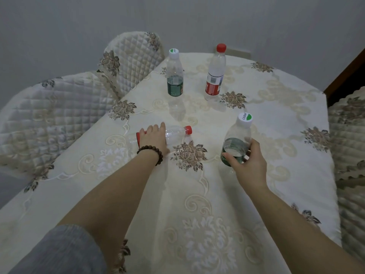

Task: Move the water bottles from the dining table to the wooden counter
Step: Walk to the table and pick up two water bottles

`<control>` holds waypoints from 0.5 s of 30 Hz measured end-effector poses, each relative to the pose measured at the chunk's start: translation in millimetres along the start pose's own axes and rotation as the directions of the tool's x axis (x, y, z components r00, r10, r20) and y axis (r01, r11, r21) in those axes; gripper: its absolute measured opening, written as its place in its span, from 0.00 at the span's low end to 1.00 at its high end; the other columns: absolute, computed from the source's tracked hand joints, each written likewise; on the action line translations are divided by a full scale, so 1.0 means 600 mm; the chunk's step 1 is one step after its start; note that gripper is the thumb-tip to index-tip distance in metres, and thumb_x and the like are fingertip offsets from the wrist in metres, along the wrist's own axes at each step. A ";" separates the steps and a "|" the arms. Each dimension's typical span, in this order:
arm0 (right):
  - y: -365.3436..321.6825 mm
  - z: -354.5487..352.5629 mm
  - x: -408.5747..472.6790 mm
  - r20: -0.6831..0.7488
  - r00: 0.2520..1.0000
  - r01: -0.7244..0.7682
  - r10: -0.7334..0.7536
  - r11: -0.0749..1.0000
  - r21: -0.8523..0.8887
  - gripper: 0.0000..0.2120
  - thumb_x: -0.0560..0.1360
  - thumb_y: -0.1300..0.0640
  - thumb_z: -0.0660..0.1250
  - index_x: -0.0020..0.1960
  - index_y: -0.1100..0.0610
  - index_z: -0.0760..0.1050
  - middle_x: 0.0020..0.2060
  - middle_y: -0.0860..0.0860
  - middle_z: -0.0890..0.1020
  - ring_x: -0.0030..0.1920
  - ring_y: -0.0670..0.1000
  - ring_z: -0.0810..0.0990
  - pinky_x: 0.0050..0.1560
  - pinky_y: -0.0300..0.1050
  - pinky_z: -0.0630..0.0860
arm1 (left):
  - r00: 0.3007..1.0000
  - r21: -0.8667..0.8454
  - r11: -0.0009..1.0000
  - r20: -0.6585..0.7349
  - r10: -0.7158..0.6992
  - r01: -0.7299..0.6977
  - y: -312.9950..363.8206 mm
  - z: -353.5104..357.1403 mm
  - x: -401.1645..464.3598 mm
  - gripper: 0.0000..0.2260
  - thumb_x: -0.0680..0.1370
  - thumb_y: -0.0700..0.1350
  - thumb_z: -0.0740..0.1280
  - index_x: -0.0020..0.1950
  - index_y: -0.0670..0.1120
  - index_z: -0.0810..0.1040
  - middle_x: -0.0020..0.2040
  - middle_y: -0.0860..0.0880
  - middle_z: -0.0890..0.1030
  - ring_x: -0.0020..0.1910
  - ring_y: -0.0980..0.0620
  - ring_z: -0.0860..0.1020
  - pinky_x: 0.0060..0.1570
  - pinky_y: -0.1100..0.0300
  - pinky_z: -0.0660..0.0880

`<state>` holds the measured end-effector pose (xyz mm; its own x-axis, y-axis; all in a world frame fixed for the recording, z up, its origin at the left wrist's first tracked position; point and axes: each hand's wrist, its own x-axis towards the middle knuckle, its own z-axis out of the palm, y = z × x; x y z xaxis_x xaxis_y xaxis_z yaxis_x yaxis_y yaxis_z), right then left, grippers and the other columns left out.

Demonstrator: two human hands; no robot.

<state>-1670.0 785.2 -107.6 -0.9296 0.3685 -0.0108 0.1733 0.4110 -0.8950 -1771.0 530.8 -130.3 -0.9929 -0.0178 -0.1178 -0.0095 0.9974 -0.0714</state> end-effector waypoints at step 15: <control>-0.049 -0.064 -0.075 -0.016 1.000 0.009 -0.008 0.999 0.035 0.34 0.66 0.50 0.77 0.68 0.50 0.66 0.58 0.48 0.78 0.55 0.49 0.78 0.56 0.49 0.78 | 0.979 -0.755 0.650 -0.182 -0.091 -0.080 0.036 -0.107 -0.164 0.22 0.69 0.49 0.74 0.55 0.44 0.67 0.51 0.47 0.73 0.44 0.49 0.74 0.38 0.59 0.70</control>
<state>-1620.5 788.7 -63.5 -0.9258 0.3780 0.0038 0.1534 0.3849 -0.9101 -1681.3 558.6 -56.8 -0.9929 -0.0957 0.0711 -0.0168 0.7028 0.7112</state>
